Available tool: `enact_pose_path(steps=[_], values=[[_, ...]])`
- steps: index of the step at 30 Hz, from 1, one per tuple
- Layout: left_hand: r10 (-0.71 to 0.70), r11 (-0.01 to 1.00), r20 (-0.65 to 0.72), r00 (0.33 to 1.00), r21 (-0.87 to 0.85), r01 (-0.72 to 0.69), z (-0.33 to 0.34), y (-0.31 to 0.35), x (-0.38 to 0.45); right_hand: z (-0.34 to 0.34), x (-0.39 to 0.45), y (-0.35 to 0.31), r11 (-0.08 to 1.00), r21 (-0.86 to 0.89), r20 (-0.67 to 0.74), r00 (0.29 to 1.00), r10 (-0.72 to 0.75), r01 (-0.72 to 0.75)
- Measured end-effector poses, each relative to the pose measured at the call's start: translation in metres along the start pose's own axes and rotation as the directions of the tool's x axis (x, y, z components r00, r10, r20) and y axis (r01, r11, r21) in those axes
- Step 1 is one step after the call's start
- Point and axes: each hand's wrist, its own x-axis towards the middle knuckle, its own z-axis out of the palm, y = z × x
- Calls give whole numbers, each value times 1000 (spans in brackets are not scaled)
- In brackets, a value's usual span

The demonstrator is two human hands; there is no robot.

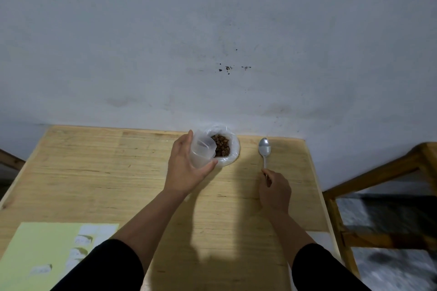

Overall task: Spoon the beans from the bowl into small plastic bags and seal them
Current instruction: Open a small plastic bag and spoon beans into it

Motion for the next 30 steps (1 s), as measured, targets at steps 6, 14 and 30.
enact_pose_path(steps=[6, 14, 30], values=[[35, 998, 25, 999, -61, -33, -17, 7, -8, -12, -10, -30, 996, 75, -61, 997, 41, -37], [183, 978, 81, 980, -120, -173, -52, 24, -22, -35, -51, -144, 765, 630, 243, 970, -29, -135], [56, 891, -53, 997, -448, -73, -151, 32, -32, -54, -105, -228, 786, 607, 306, 947, -93, -119]])
